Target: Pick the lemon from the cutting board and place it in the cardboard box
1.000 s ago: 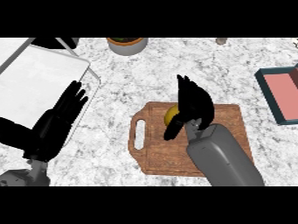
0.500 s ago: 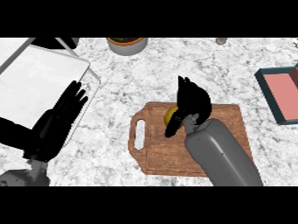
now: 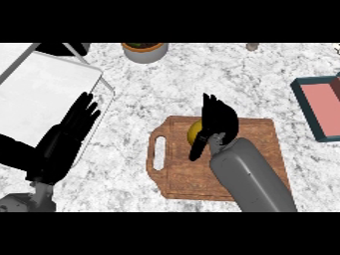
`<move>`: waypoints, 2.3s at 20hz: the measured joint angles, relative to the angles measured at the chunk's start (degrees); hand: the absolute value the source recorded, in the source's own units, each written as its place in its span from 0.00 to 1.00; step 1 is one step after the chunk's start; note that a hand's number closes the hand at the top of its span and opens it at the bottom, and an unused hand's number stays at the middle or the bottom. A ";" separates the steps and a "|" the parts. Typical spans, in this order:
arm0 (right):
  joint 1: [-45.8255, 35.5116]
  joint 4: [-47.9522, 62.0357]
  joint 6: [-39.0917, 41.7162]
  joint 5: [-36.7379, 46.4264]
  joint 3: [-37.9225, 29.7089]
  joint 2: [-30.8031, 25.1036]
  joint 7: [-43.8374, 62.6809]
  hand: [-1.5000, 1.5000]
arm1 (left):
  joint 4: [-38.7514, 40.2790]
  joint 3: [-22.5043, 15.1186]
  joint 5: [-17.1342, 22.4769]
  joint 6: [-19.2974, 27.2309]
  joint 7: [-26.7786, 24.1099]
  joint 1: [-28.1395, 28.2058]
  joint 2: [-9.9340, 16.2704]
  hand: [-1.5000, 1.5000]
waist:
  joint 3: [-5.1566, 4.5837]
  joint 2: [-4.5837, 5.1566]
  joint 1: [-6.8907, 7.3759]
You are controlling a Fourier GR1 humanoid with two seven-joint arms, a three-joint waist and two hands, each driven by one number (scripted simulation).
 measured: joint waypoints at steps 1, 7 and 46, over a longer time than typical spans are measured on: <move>-0.06 0.44 -0.10 -0.14 0.05 0.00 0.00 0.00 | 0.09 -0.03 -0.02 -0.15 -0.29 0.04 0.02 0.50 | 0.06 -0.02 -0.01; 0.54 2.69 -0.64 -0.34 -0.17 -0.01 -0.54 0.00 | -0.27 -0.23 0.14 0.64 0.67 -0.09 0.31 0.50 | -0.11 0.09 -0.01; -18.88 29.09 -11.57 5.85 -12.14 -15.61 -16.78 1.00 | 0.50 -1.59 0.40 1.29 -0.11 -1.61 0.49 0.50 | -0.03 0.45 1.37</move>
